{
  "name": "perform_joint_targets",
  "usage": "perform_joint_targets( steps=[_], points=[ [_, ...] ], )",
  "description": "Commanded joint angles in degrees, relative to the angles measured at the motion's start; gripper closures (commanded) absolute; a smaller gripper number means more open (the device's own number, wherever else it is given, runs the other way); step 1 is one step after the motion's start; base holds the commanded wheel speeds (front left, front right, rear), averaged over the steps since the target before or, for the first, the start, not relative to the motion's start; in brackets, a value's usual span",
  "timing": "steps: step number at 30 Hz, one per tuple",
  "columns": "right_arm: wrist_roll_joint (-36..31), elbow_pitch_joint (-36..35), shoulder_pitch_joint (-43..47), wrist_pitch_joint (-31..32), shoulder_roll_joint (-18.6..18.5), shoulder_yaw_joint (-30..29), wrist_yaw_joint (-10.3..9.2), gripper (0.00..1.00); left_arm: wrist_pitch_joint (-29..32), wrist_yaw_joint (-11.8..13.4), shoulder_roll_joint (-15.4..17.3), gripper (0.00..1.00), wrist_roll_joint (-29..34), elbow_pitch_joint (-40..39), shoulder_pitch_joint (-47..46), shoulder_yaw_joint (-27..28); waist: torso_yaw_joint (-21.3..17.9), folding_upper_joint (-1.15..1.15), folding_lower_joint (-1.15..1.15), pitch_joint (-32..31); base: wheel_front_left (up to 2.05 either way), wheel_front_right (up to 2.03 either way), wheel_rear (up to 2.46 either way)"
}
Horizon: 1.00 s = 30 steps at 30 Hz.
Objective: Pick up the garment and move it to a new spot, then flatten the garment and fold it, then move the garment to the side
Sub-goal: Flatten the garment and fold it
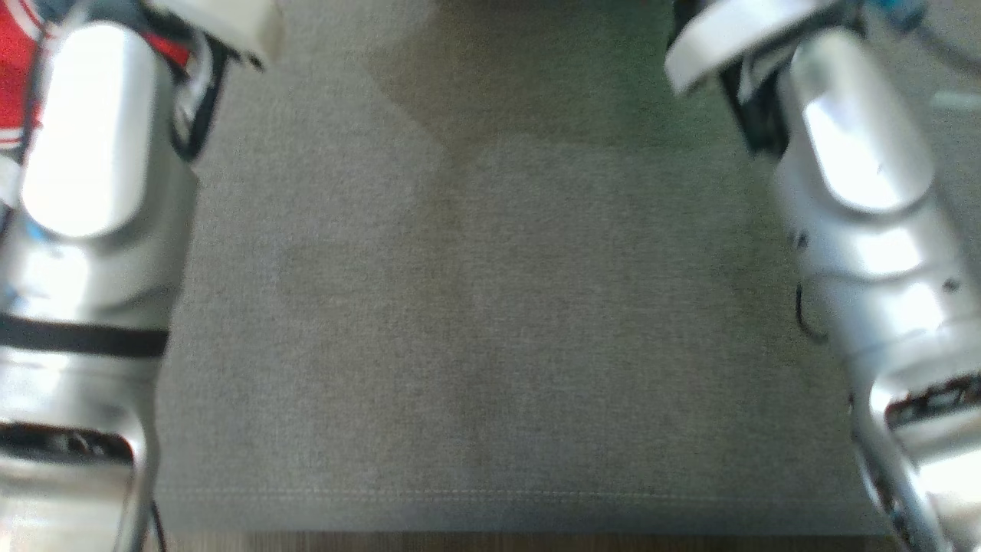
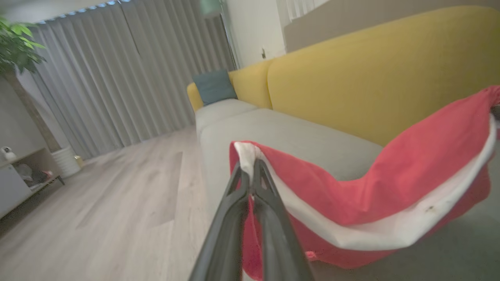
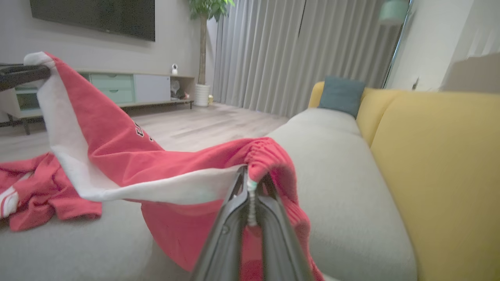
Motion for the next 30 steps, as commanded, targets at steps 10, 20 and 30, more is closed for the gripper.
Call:
perform_joint_targets(
  steps=[10, 20, 30],
  points=[
    [6.05, -10.52, 14.8, -0.29, 1.16, -0.98, 0.42, 1.0, -0.68, -1.06, 4.15, 1.0, -5.41, -15.44, 13.48, 6.04, 0.2, 0.0, -0.01, 0.17, 0.0, 0.0, 0.0],
    [12.91, -23.78, 34.96, -0.29, -3.42, 1.05, 0.42, 1.0, -0.68, 0.59, 2.35, 1.0, -7.88, -32.41, 37.73, 9.39, -0.92, 0.0, -0.01, -7.42, 0.0, 0.0, 0.0],
    [18.52, -32.77, 48.12, 0.23, -10.91, 3.44, 0.42, 1.0, -0.68, 2.85, -1.35, 1.0, -8.11, -43.68, 57.03, 7.82, -1.06, 0.0, -0.01, -13.74, 0.0, 0.0, 0.0]
  ],
)
